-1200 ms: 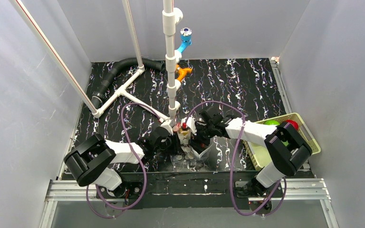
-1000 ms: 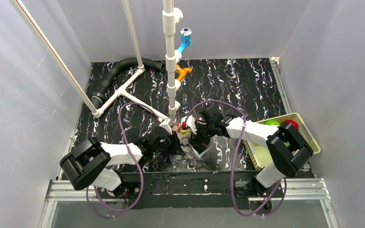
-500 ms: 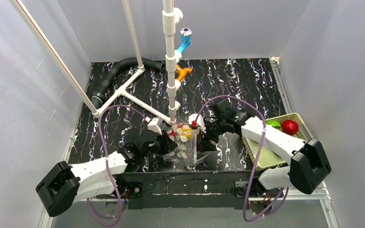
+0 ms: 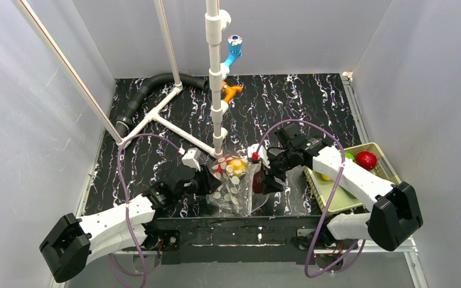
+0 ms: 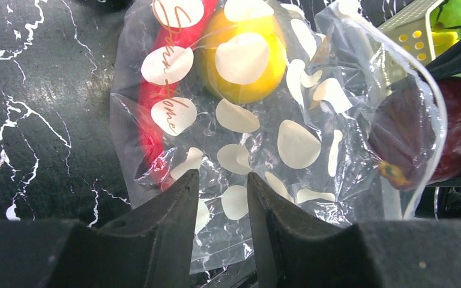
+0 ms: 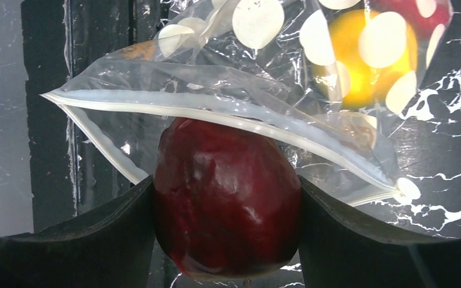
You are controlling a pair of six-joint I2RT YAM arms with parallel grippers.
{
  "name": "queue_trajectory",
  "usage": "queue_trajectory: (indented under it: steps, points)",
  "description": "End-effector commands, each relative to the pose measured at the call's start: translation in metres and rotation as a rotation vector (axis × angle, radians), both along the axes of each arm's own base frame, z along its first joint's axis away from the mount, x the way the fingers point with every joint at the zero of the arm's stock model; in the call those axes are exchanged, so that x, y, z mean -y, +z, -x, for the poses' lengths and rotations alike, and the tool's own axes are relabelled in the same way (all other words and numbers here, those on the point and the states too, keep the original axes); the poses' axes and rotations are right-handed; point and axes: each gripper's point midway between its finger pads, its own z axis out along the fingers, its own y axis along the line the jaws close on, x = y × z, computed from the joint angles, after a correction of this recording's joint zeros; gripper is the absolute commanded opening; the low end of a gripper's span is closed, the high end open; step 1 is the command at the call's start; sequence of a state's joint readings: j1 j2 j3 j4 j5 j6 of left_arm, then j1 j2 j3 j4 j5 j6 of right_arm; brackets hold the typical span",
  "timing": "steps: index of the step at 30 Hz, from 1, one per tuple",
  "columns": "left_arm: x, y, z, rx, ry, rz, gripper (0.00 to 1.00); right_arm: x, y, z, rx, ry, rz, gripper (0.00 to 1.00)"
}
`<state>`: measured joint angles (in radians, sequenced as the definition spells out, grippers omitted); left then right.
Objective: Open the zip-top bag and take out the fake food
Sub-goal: Pick up the fake fruit from the zipper food storage bag, then place the fake fruit in the bin.
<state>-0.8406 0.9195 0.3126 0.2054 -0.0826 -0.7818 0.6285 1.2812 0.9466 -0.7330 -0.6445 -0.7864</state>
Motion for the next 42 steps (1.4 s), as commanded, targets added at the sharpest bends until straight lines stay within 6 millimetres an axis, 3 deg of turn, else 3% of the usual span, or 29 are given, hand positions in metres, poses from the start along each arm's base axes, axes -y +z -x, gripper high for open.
queue_trajectory:
  steps: [1,13,18,24,37,42]
  points:
    - [-0.008,0.003,-0.001,0.024,0.023,-0.008,0.36,0.002,0.016,0.000,0.025,0.025,-0.014,0.19]
    - [-0.034,0.022,0.006,0.087,0.085,0.022,0.71,0.032,0.040,-0.006,0.071,-0.073,-0.100,0.19]
    - [-0.043,0.024,0.010,0.091,0.098,0.014,0.80,0.046,0.052,-0.009,0.089,-0.117,-0.139,0.19]
    - [-0.045,0.027,0.013,0.096,0.093,0.020,0.83,0.064,0.061,-0.014,0.096,-0.189,-0.173,0.20]
    - [-0.048,0.028,0.017,0.099,0.088,0.027,0.85,0.109,0.075,-0.051,0.133,-0.481,-0.208,0.20]
    - [-0.051,0.028,0.019,0.105,0.091,0.034,0.91,0.132,0.074,-0.067,0.159,-0.616,-0.196,0.21]
